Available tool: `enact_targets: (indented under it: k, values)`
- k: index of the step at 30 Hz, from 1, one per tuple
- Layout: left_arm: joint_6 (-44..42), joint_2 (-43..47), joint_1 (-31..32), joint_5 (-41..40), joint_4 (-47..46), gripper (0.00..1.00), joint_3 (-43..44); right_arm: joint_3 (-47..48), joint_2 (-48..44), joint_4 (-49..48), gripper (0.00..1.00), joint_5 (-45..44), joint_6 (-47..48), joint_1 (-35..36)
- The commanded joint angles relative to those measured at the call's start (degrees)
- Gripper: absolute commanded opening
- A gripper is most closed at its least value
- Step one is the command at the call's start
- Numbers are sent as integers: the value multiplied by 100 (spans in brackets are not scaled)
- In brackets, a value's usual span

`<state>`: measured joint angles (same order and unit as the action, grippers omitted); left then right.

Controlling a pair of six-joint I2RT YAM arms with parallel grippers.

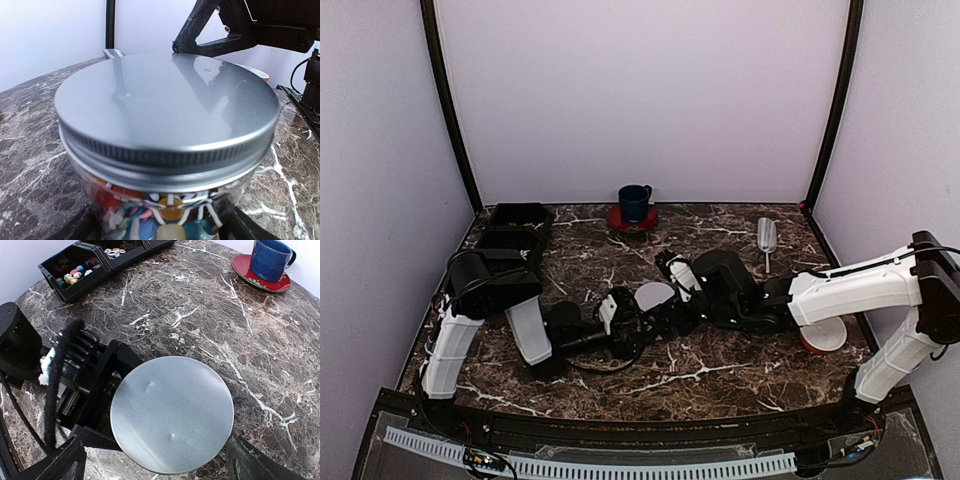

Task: Pack the candies
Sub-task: Screw the box lid onto the packing bottle.

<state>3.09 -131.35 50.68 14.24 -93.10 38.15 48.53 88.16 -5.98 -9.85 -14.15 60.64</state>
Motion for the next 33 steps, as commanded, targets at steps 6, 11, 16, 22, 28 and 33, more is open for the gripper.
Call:
enact_targets:
  k: [6,11,16,22,28,33]
  values:
    - [105,-11,-31,-100,55,78,-95,2,-316,256,98,420,24,71]
    - [95,-8,-31,-25,38,78,-106,-109,-527,546,98,695,67,88]
    - [25,-13,-31,173,61,78,-82,-187,-925,856,100,889,241,88]
    - [-161,-27,-31,680,93,78,-88,48,-1386,1094,96,254,332,-316]
    - [-142,-81,-31,1052,65,78,-48,532,-903,792,67,1653,-220,-1440]
    - [-133,-105,-31,1129,65,78,-51,1167,45,870,59,2705,-445,-1754]
